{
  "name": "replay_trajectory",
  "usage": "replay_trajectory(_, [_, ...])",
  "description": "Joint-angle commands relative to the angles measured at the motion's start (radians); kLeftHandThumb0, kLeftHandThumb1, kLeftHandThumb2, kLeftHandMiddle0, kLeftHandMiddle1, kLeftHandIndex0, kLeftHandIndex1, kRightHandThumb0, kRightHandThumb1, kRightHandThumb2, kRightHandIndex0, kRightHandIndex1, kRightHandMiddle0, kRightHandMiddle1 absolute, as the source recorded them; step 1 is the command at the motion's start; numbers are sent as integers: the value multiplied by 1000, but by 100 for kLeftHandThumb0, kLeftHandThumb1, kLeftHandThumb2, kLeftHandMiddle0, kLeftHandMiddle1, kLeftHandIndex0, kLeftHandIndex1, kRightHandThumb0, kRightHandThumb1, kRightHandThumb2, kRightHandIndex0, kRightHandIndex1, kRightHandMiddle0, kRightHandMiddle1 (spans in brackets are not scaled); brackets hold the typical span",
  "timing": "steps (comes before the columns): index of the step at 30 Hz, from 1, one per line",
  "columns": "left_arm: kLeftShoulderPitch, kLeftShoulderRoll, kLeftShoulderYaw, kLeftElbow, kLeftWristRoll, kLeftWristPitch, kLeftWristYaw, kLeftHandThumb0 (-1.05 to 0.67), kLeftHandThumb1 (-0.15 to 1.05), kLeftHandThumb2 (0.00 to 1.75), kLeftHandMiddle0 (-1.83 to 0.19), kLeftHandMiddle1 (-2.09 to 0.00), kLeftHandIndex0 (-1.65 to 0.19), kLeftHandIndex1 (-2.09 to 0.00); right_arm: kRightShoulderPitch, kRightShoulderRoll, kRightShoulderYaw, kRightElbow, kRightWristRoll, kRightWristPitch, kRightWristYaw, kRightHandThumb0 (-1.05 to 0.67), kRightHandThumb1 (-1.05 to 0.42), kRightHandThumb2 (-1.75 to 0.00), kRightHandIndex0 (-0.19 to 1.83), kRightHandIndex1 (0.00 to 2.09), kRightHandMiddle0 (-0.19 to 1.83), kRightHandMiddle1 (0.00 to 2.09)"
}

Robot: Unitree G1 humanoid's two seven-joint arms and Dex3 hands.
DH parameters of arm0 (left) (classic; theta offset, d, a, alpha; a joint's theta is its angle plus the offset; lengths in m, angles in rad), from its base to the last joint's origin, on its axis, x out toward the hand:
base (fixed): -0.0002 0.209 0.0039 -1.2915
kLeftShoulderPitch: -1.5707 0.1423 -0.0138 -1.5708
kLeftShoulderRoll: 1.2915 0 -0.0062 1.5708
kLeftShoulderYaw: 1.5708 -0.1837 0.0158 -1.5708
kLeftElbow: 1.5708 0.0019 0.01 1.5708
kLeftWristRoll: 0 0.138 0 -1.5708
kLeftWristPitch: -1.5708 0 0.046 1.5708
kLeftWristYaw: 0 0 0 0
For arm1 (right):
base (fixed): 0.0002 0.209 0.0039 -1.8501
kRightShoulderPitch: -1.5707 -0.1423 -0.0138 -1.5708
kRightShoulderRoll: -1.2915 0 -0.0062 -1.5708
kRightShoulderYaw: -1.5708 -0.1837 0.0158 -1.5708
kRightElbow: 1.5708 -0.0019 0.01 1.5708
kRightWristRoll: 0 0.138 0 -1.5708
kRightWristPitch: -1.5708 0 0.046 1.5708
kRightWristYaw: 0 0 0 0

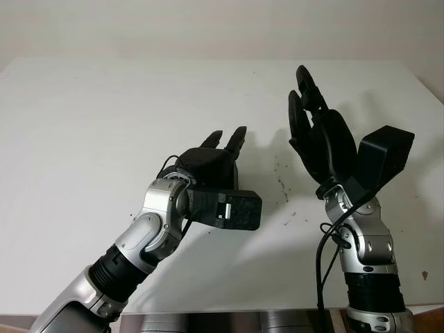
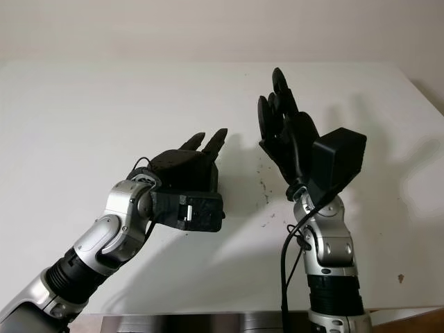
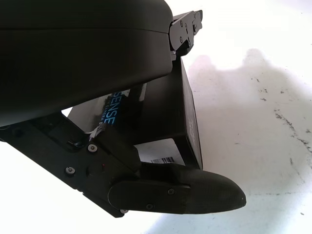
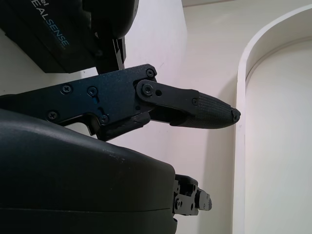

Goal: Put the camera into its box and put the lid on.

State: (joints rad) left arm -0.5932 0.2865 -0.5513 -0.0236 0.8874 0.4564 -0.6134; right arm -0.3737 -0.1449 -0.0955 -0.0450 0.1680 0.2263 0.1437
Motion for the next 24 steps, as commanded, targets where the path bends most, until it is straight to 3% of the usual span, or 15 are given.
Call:
replay_trajectory(1, [45, -71, -62, 52, -50, -13, -39, -93, 105, 73, 19, 0, 19, 0, 1, -8, -2, -28, 1, 3, 4, -67, -105, -58, -14, 4, -10, 4])
replay_trajectory(15, [-94, -205, -72, 359, -111, 34, -27, -93, 105, 74, 19, 0, 19, 0, 12, 1, -5, -44, -2, 5, -14, -67, -105, -55, -14, 5, -9, 5])
replay_trajectory(24, [-122, -229, -97, 440, -128, 45, -15, -93, 105, 75, 19, 0, 19, 0, 6, -3, -3, -33, -2, 1, -13, -68, -105, -53, -14, 5, -9, 5])
